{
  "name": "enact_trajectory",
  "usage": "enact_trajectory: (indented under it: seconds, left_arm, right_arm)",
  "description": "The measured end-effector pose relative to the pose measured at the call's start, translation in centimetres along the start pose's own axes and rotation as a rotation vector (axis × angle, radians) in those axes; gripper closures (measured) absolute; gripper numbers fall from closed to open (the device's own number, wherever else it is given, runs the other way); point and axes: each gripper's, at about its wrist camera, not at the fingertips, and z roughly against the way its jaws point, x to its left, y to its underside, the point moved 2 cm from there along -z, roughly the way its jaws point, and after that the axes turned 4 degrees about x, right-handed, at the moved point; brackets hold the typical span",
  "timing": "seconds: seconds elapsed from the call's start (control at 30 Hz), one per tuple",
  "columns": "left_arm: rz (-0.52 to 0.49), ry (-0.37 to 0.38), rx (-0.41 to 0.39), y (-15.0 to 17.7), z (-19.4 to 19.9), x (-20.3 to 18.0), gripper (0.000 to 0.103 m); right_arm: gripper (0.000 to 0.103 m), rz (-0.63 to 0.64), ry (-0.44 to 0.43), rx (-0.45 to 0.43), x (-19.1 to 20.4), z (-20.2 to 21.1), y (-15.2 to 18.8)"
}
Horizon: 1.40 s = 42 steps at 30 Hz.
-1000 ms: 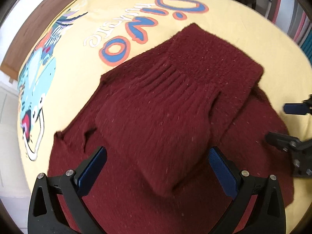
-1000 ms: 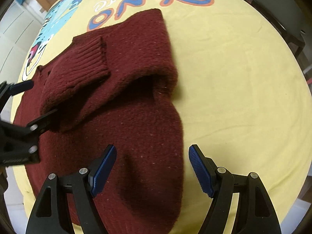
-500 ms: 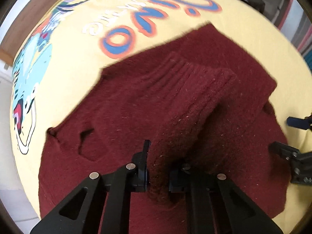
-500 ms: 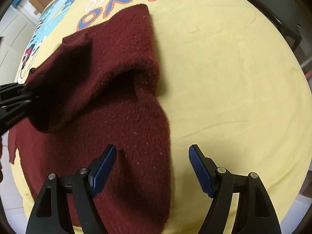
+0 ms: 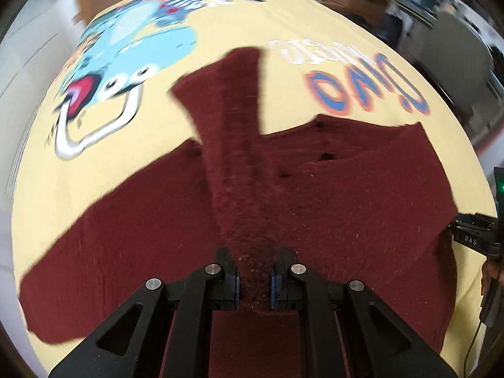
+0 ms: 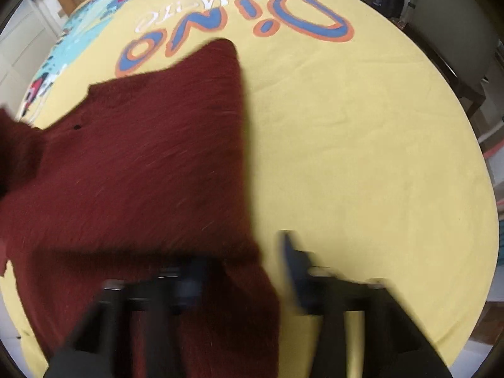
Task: Fold small clothes
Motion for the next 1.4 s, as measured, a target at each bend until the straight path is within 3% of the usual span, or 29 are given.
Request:
enact_trajectory:
  seconds: [0.17,0.33,0.5,0.67,0.83,0.87,0.93,1.0,1.17,1.4]
  left_arm:
    - [0.099,0.027,0.038,3.2,-0.7,2.4,0.093]
    - [0.198,0.052,0.087,6.5,-2.5,3.4,0.092]
    - [0.253,0.086,0.078,7.2,-2.9,3.7,0.087]
    - [0.289,0.072,0.107,7.4,-2.6,5.1,0.067]
    - [0.315,0.003,0.161,8.1,-1.7,7.1,0.026]
    - [0.316,-0.003,0.167,8.3,-1.4,7.6,0.024]
    - [0.318,-0.004,0.169,8.5,-0.8,8.6,0.01]
    - [0.327,-0.008,0.159,8.3,-0.1,10.0,0.005]
    - [0.342,-0.001,0.131,6.9,0.8,12.3,0.005]
    - [0.373,0.061,0.177,5.3,-2.0,13.0,0.006]
  right_arm:
    - [0.087,0.07,0.081,0.0,1.5,-0.6,0.9]
    - [0.086,0.088,0.083,0.014,1.5,0.0,1.6]
    - [0.085,0.103,0.089,0.035,2.1,0.1,1.3]
    - [0.082,0.083,0.076,0.038,2.2,-0.2,0.4]
    - [0.076,0.078,0.08,0.04,2.1,0.0,0.4]
    - [0.072,0.079,0.081,0.04,2.1,0.2,0.5]
    - [0.062,0.078,0.088,0.029,1.8,0.5,0.6]
    - [0.044,0.077,0.086,0.019,1.6,1.2,0.9]
    - [0.039,0.078,0.094,0.002,1.3,2.6,1.8]
    - [0.039,0.005,0.082,-0.028,-0.2,4.4,3.5]
